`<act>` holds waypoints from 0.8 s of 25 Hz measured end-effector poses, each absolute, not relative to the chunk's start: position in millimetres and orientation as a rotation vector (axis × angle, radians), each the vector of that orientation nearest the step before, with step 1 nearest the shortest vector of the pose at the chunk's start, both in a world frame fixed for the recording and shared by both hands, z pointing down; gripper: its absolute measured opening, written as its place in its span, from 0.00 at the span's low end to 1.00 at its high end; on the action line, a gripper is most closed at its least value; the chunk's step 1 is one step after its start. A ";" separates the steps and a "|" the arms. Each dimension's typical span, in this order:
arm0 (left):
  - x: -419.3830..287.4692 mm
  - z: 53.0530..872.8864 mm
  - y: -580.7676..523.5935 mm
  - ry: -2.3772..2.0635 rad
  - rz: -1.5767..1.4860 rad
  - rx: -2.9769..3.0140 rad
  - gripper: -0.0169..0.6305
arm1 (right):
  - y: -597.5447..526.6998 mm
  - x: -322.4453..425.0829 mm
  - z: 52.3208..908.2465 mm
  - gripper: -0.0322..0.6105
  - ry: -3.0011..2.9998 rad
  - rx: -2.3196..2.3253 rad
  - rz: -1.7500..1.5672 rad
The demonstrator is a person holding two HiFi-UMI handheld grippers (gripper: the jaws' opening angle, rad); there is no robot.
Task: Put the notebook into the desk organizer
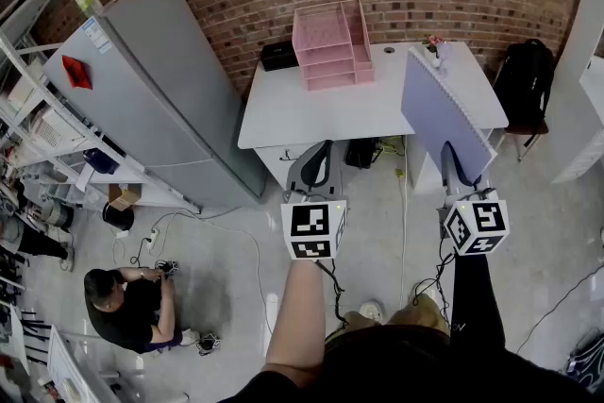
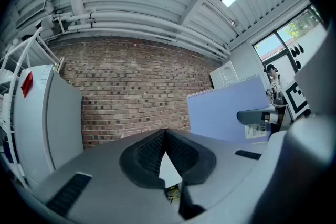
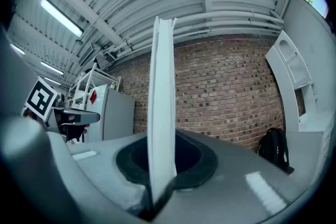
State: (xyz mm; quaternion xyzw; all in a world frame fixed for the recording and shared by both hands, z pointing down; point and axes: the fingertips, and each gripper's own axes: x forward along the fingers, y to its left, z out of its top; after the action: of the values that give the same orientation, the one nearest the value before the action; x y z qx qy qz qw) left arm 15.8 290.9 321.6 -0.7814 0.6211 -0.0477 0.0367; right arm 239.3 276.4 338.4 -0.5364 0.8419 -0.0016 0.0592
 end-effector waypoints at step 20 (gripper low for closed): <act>-5.2 329.2 256.2 1.917 -0.156 -2.395 0.04 | 233.5 229.2 328.5 0.10 2.482 -1.628 0.016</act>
State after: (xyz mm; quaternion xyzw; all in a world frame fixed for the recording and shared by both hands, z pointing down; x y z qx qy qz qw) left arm -5.2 256.2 329.2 -0.7792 0.6237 -0.0507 0.0349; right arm 229.2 233.5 328.5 -0.5463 0.8331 0.0055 0.0866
